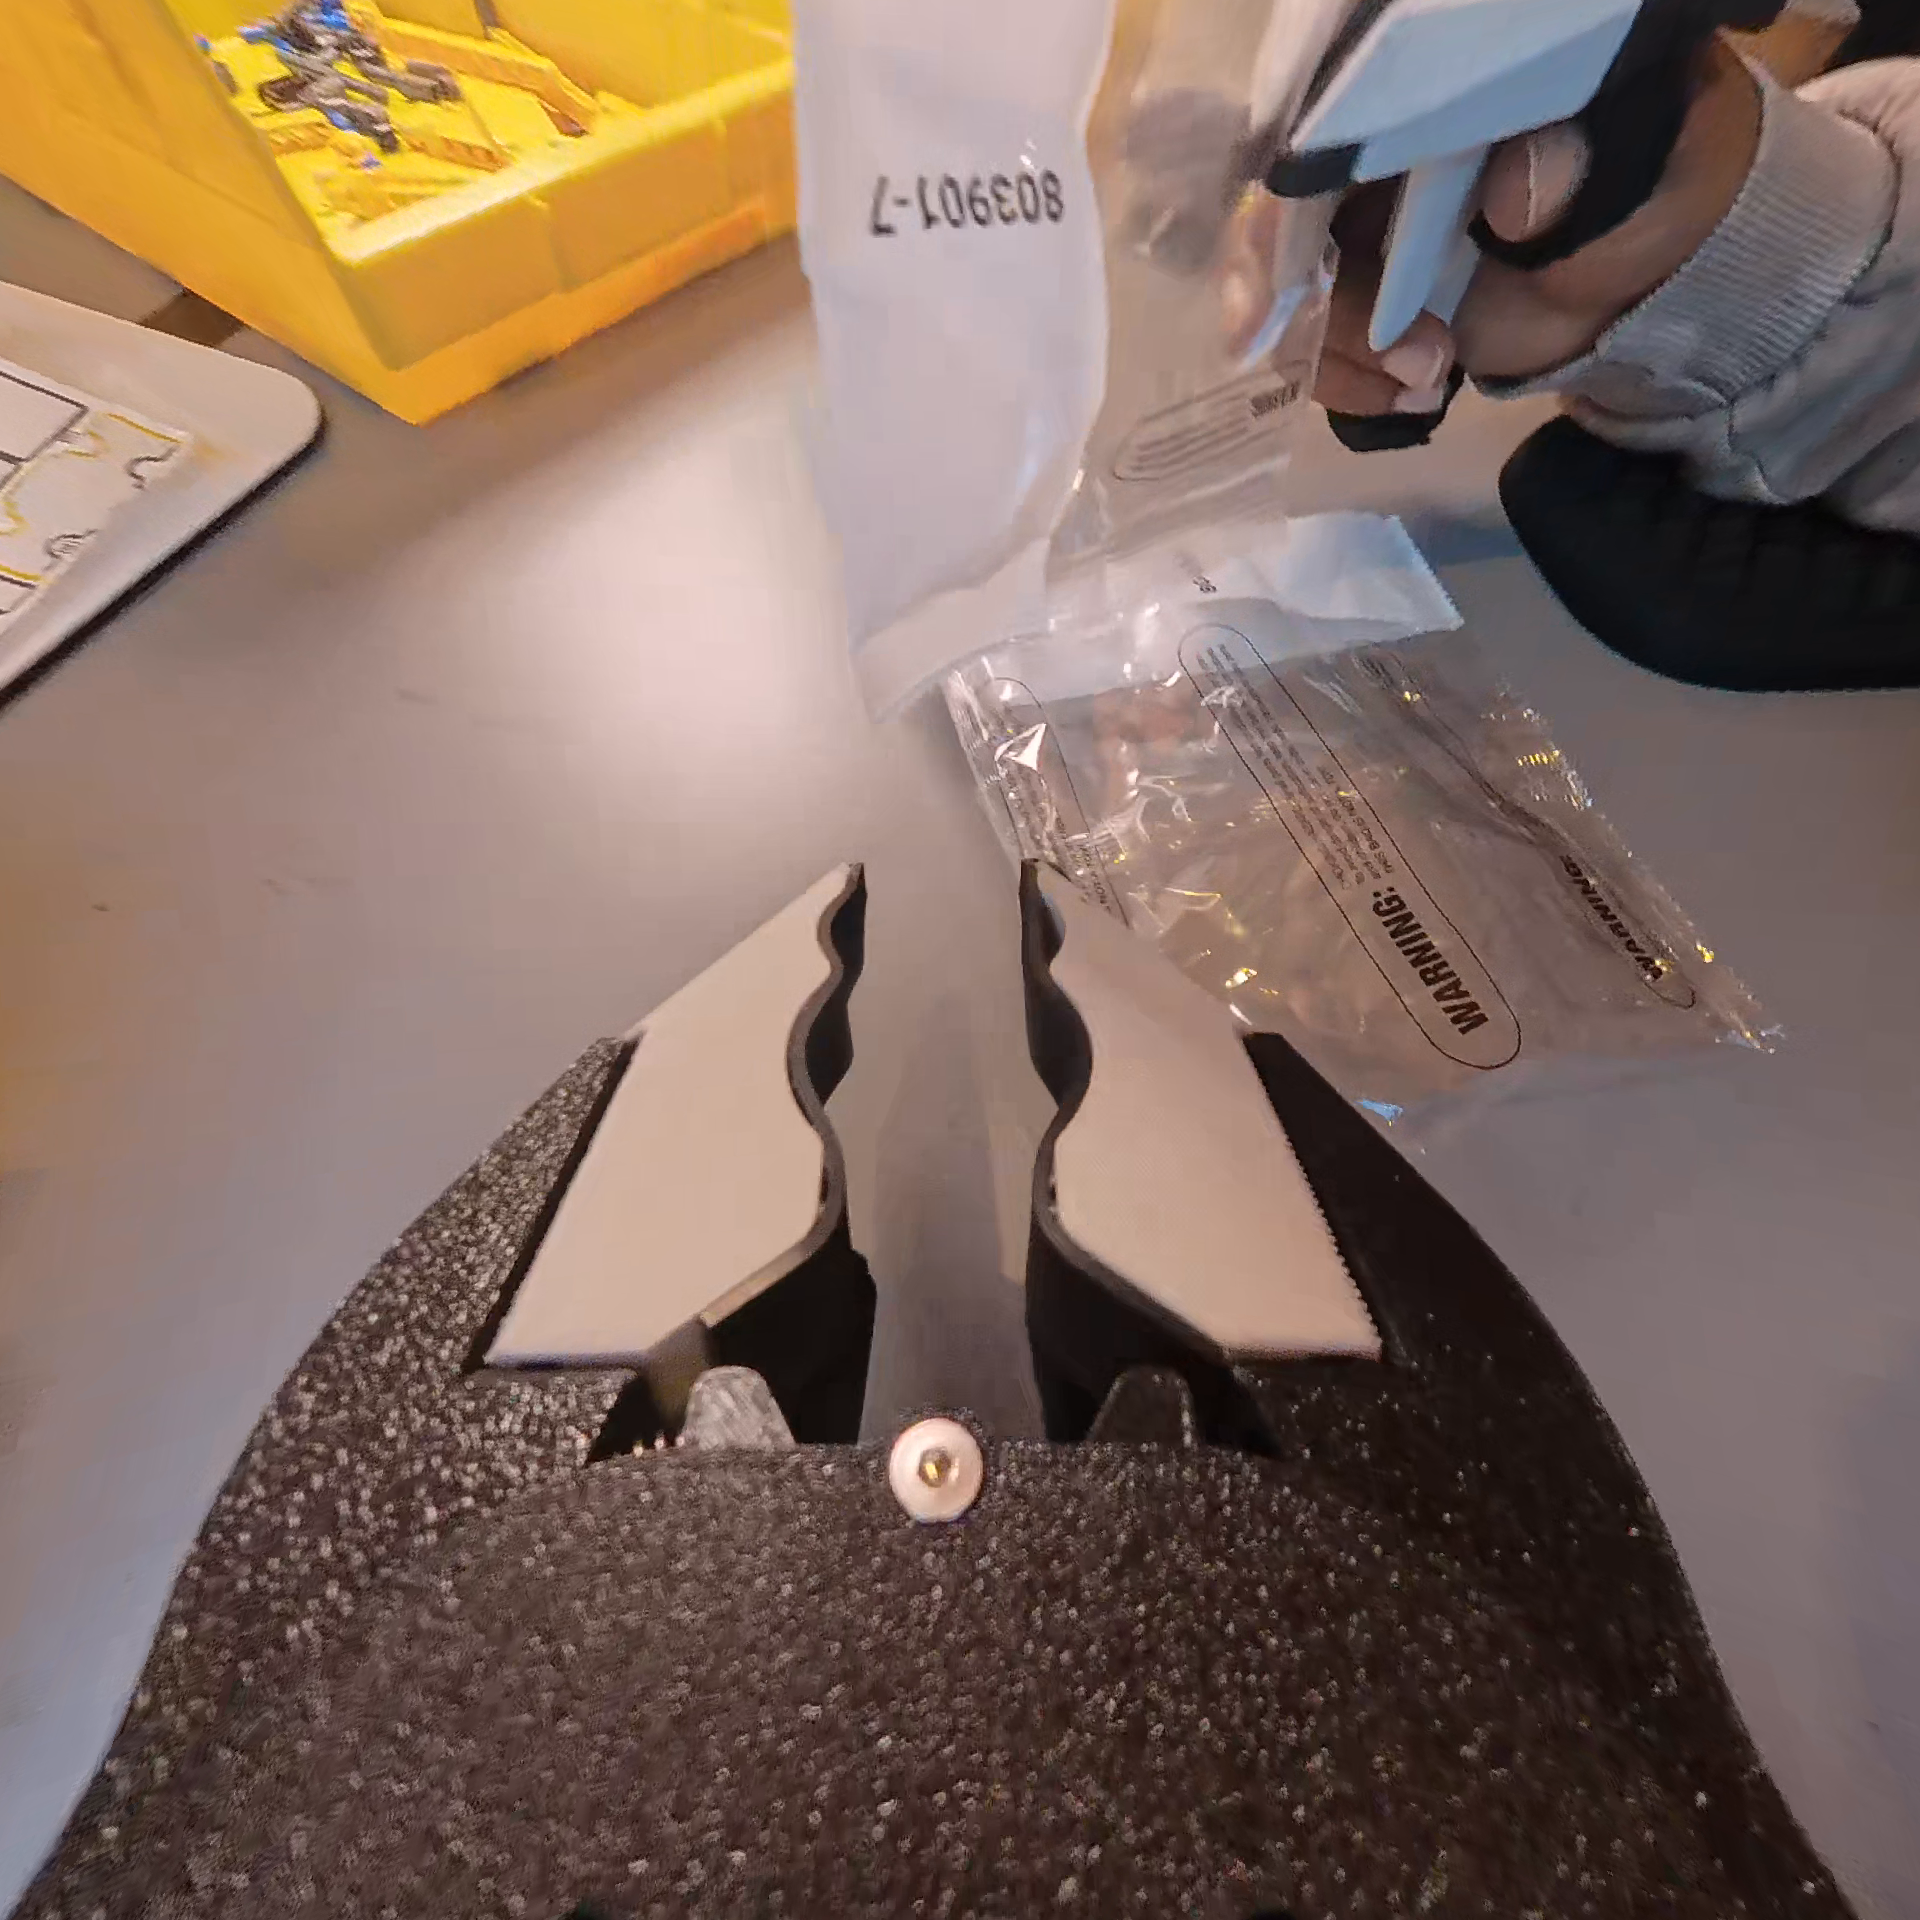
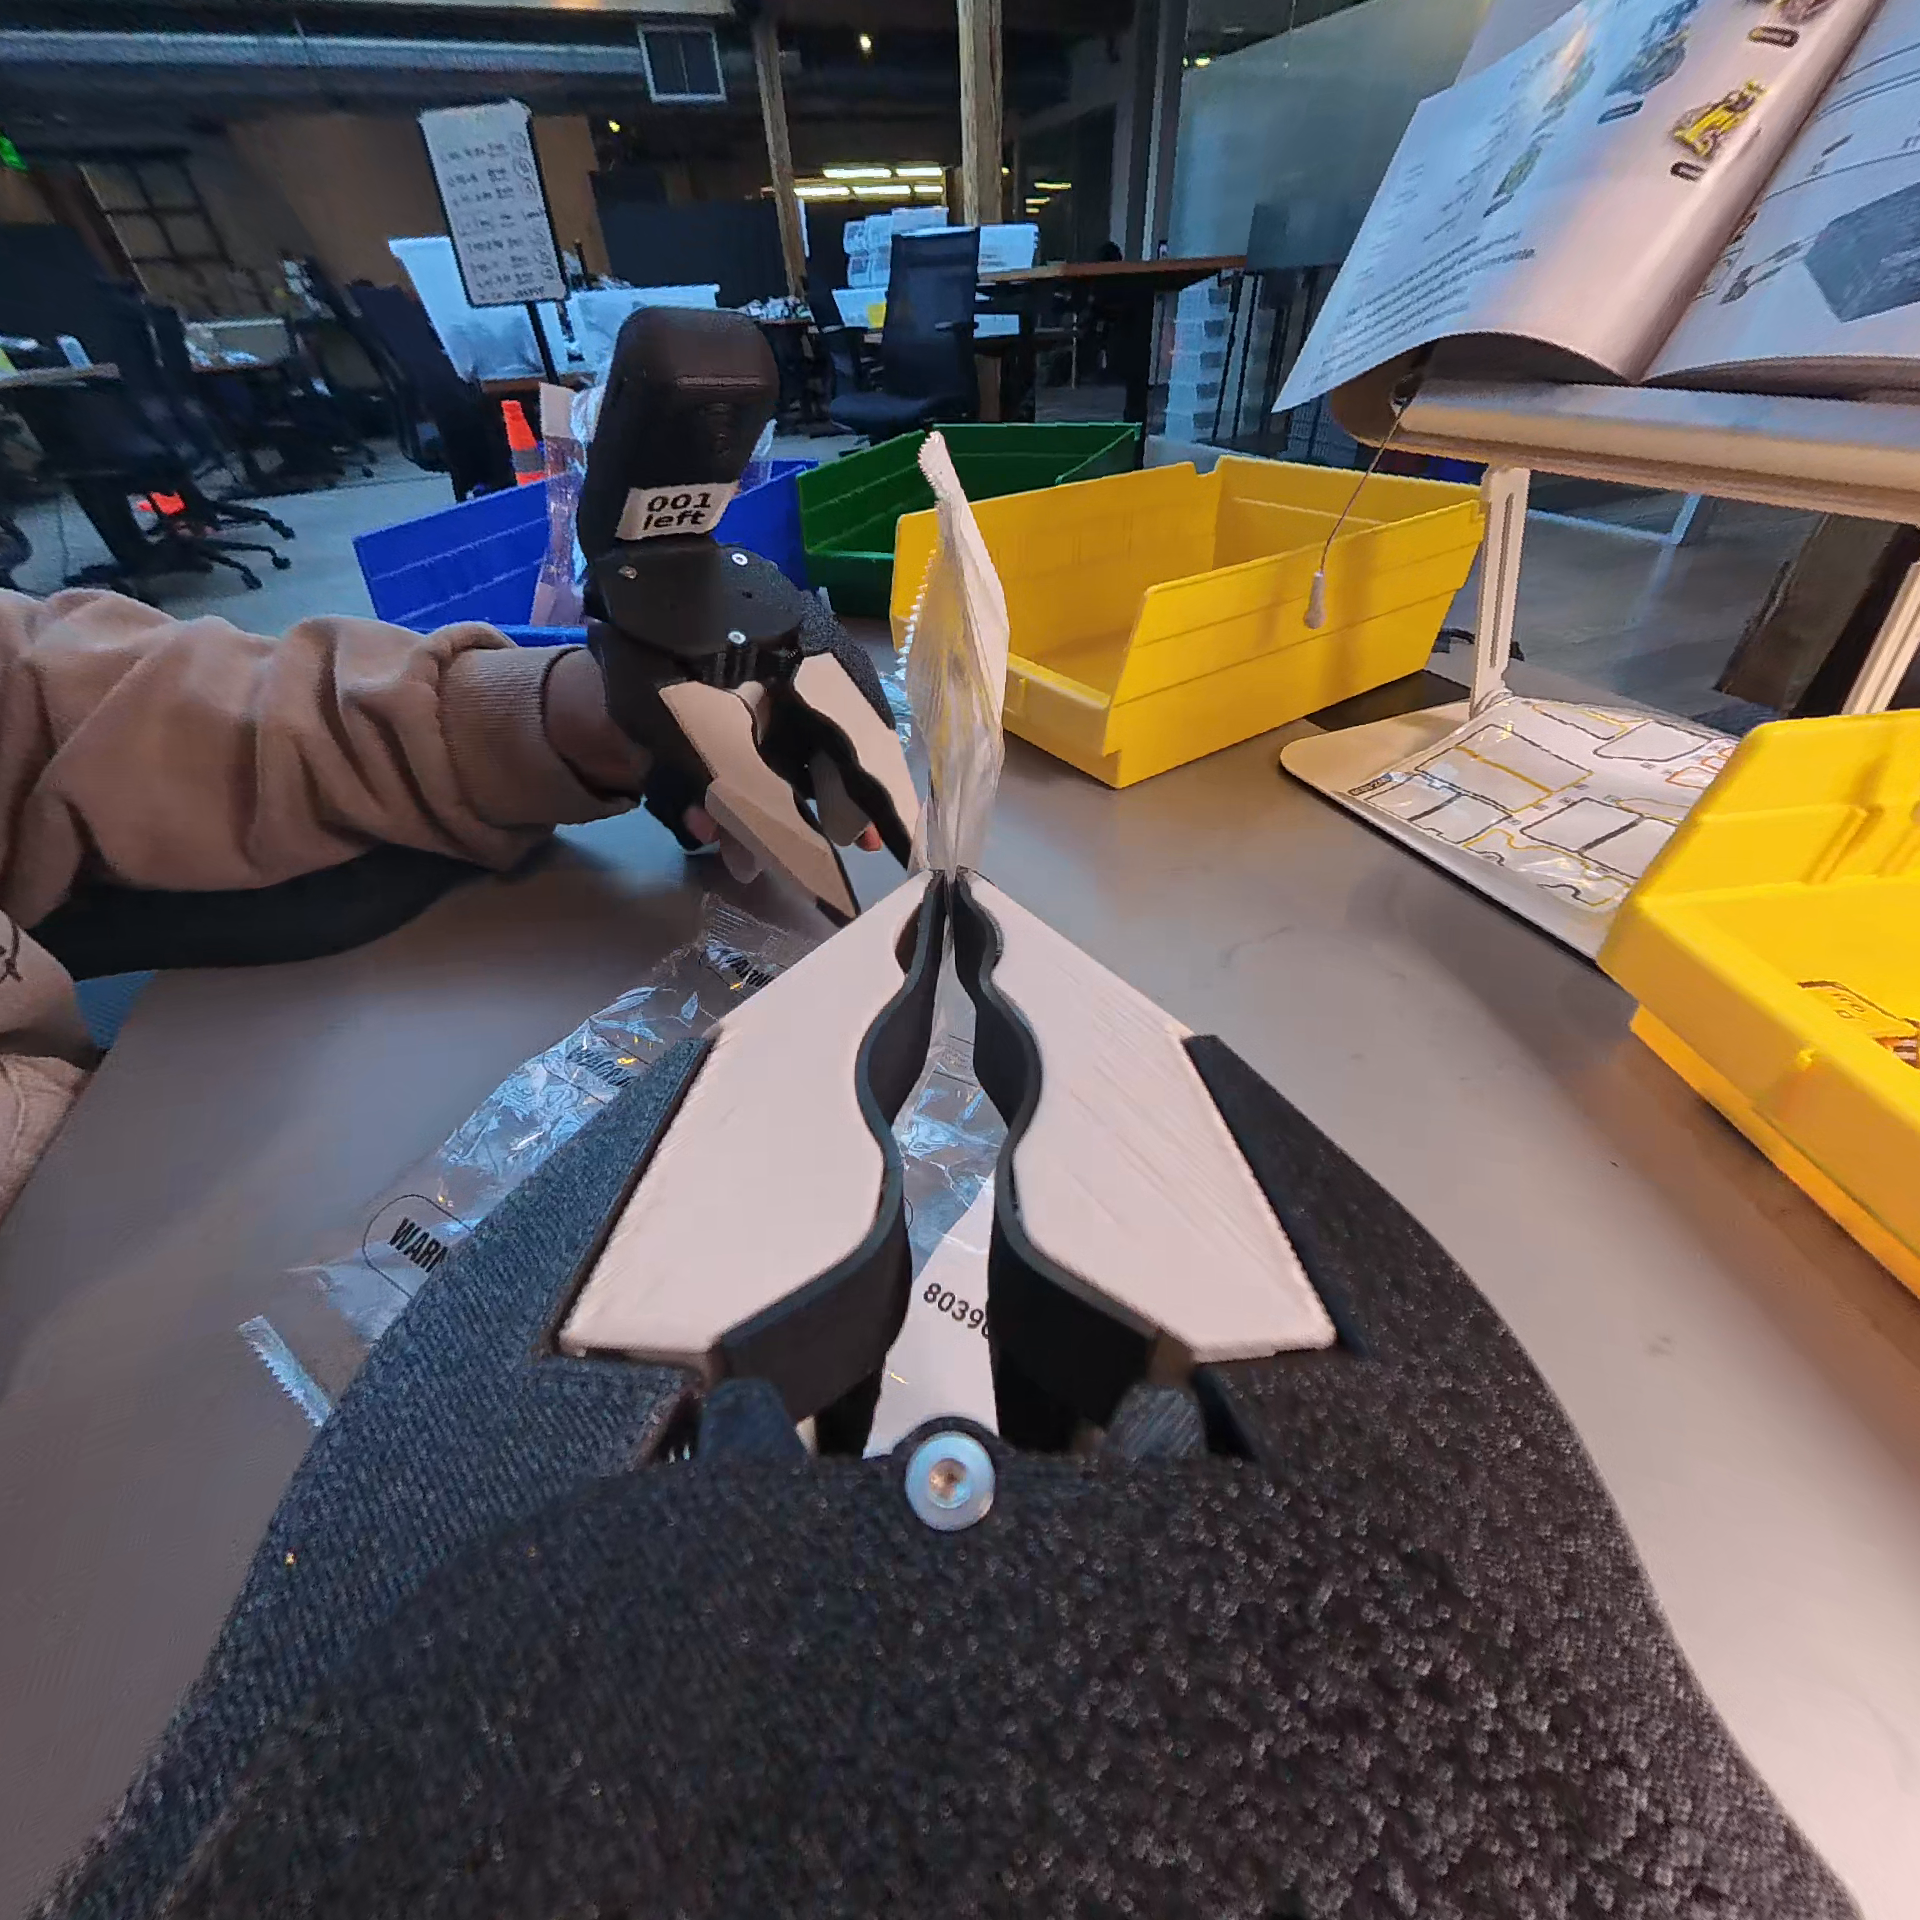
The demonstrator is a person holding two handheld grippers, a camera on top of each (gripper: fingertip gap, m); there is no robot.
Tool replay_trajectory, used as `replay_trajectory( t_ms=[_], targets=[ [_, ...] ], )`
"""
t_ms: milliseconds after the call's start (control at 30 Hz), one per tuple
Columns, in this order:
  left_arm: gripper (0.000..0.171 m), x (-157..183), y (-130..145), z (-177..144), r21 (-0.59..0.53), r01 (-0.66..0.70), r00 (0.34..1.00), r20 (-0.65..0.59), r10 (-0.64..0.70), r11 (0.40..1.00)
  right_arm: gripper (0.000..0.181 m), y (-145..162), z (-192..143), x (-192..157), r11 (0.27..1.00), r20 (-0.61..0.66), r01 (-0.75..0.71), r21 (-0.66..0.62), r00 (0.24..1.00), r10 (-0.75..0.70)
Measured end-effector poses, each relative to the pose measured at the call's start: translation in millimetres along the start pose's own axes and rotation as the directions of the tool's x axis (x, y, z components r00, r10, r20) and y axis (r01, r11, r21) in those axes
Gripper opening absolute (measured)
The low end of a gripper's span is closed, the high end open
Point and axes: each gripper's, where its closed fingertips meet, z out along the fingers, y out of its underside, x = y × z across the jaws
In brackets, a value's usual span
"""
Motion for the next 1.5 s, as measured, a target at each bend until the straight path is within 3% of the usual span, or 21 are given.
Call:
replay_trajectory(
  t_ms=[133, 267, 300, 433, 667, 800, 900, 967, 1067, 1133, 1200, 1233, 1333, 1367, 1500],
  targets=[
    [0.039, -4.6, -17.9, -10.6, 0.126, 0.049, 0.999, -0.016, -0.048, 0.991, 0.000, 1.1, 1.8, -7.3, 1.000, 0.044, -0.003, -0.004, 0.999, 0.003],
    [0.042, 16.4, -35.3, -15.6, 0.222, -0.023, 0.995, -0.085, 0.043, 0.975, 0.000, 6.6, 7.3, -29.3, 0.998, 0.143, 0.046, -0.034, 0.989, -0.041],
    [0.040, 23.8, -37.2, -15.6, 0.234, -0.047, 0.992, -0.107, 0.073, 0.971, 0.000, 7.0, 8.4, -35.2, 0.998, 0.170, 0.054, -0.034, 0.984, -0.048],
    [0.000, 39.4, -44.5, -20.4, 0.271, -0.095, 0.979, -0.148, 0.139, 0.958, 0.000, 5.5, 10.0, -46.7, 0.998, 0.217, 0.058, -0.025, 0.975, -0.052],
    [0.000, 48.6, -53.3, -32.3, 0.276, 0.106, 0.941, -0.339, -0.007, 0.955, 0.000, -4.2, 1.8, -14.1, 0.998, 0.092, -0.054, 0.012, 0.994, 0.052],
    [0.000, 33.0, -52.4, -33.8, 0.258, 0.233, 0.929, -0.345, -0.136, 0.938, 0.000, -6.7, -3.0, -4.3, 0.988, 0.087, -0.153, 0.029, 0.985, 0.150],
    [0.000, 6.0, -47.8, -39.1, 0.273, 0.305, 0.932, -0.280, -0.228, 0.912, 0.019, 1.7, -8.3, 10.6, 0.997, -0.014, -0.069, -0.047, 0.998, 0.069],
    [0.000, -13.3, -44.2, -44.5, 0.294, 0.338, 0.934, -0.221, -0.280, 0.894, 0.039, 16.8, -8.4, 7.6, 0.983, -0.019, 0.026, -0.179, 0.999, -0.030],
    [0.000, -34.4, -43.0, -54.5, 0.342, 0.367, 0.930, -0.160, -0.332, 0.865, 0.076, 58.1, -6.1, -1.7, 0.888, 0.008, 0.125, -0.443, 0.991, -0.136],
    [0.000, -40.2, -44.5, -60.0, 0.368, 0.373, 0.928, -0.151, -0.341, 0.852, 0.093, 86.5, -6.0, -4.3, 0.812, 0.005, 0.099, -0.575, 0.993, -0.117],
    [0.000, -40.8, -45.9, -63.1, 0.377, 0.370, 0.929, -0.153, -0.337, 0.849, 0.088, 107.0, -8.1, -3.7, 0.761, -0.015, 0.031, -0.648, 0.998, -0.054],
    [0.000, -40.4, -46.6, -63.9, 0.379, 0.362, 0.932, -0.150, -0.330, 0.852, 0.075, 113.3, -10.3, -1.0, 0.743, -0.025, 0.016, -0.669, 0.999, -0.045],
    [0.000, -37.9, -47.8, -64.4, 0.374, 0.333, 0.943, -0.137, -0.304, 0.865, 0.008, 115.8, -13.4, -6.3, 0.746, 0.022, 0.020, -0.666, 1.000, -0.007],
    [0.000, -39.0, -46.6, -63.4, 0.368, 0.330, 0.944, -0.124, -0.306, 0.869, 0.000, 111.7, -12.4, -6.8, 0.762, 0.027, 0.021, -0.647, 1.000, -0.005],
    [0.000, -49.7, -36.0, -58.0, 0.335, 0.341, 0.937, -0.049, -0.345, 0.878, 0.000, 75.6, -11.2, -12.9, 0.847, 0.086, 0.092, -0.523, 0.995, -0.055]
  ],
)
